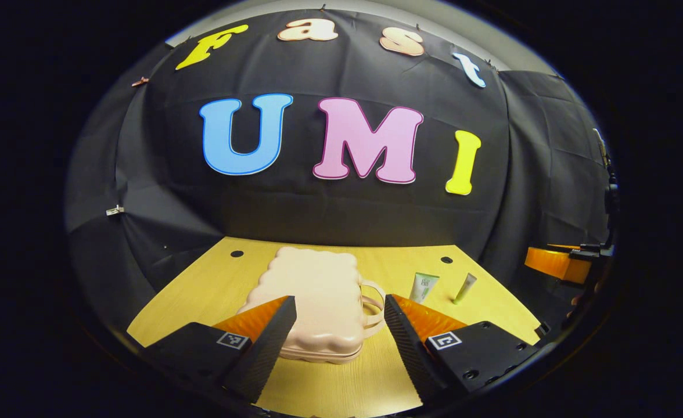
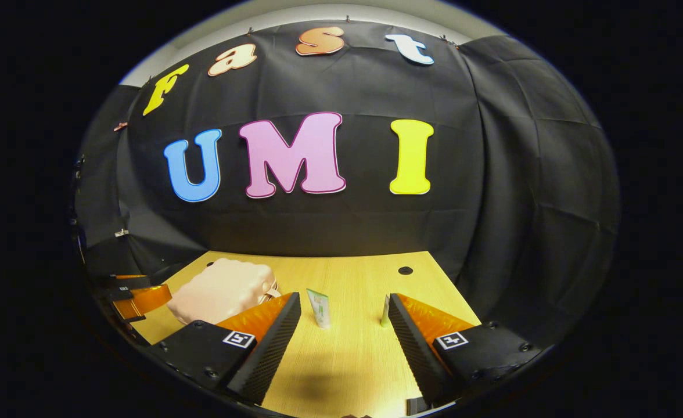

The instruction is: First open the suitcase, pack the skin care products into it, and then close the suitcase.

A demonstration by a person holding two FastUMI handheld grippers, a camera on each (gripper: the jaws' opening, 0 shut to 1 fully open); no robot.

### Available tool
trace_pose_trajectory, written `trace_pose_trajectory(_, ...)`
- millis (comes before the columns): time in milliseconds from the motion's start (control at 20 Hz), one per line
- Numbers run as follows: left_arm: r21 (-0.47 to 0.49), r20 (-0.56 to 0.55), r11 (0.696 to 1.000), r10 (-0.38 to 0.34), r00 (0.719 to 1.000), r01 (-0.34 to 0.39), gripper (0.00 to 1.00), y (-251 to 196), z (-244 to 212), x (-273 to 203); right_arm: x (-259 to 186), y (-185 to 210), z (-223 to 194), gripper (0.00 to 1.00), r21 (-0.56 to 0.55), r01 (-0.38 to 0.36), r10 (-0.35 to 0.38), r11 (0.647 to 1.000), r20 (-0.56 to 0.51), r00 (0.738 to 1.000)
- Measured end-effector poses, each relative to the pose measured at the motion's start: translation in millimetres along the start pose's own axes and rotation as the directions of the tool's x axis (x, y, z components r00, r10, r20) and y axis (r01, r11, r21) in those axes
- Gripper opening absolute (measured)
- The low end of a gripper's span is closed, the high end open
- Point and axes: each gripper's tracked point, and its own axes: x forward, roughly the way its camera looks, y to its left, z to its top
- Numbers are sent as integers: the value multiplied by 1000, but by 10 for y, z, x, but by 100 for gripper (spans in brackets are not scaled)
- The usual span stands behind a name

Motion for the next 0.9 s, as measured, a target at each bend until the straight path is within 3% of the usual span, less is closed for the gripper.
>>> trace_pose_trajectory(400,8,-20,1000,-12,1000,13,96,-273,11,300,314,-165,22,97,-13,-36,36,999,0,999)
trace_pose_trajectory(650,-7,-75,996,-85,994,85,96,-670,-82,628,513,-386,60,97,10,-33,33,999,-2,999)
trace_pose_trajectory(900,6,-183,988,-152,971,156,96,-1094,-368,1315,721,-607,31,98,15,-50,50,999,-18,999)
